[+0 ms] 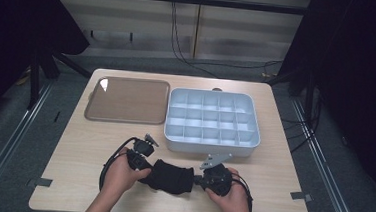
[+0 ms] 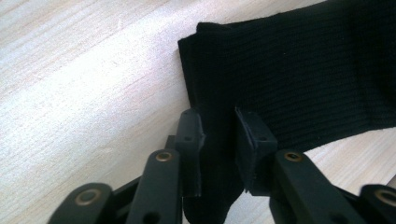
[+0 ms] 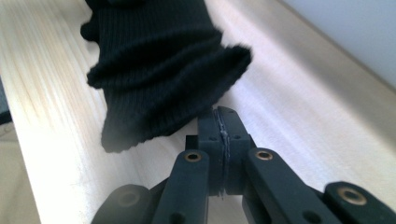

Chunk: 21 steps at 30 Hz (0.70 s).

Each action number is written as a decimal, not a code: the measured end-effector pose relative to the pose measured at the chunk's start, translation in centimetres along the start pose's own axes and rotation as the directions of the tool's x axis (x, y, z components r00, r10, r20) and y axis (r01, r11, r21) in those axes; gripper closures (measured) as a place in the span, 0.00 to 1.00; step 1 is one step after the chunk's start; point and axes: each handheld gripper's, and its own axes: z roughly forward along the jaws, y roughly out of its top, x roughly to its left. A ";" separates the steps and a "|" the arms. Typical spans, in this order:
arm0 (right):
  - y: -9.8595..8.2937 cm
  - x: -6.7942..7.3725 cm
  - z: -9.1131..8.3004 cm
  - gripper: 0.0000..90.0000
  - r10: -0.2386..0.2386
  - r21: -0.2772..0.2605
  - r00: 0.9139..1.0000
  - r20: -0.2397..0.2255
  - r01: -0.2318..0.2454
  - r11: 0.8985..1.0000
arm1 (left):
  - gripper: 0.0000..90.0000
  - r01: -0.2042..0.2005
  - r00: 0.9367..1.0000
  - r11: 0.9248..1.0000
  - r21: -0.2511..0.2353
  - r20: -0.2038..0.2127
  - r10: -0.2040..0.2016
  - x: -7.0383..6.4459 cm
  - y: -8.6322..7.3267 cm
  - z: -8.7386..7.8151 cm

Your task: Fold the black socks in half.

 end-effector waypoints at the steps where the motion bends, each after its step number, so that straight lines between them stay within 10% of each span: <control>1: 0.2 0.0 -0.2 0.99 0.003 -0.003 1.000 0.001 -0.003 1.000 | 0.83 0.000 1.000 1.000 0.001 -0.001 0.000 0.0 0.0 0.0; 21: 2.9 1.5 -1.2 0.99 -0.056 -0.035 0.998 -0.026 0.055 0.998 | 0.92 -0.004 1.000 1.000 -0.014 0.012 0.004 0.0 0.1 -0.9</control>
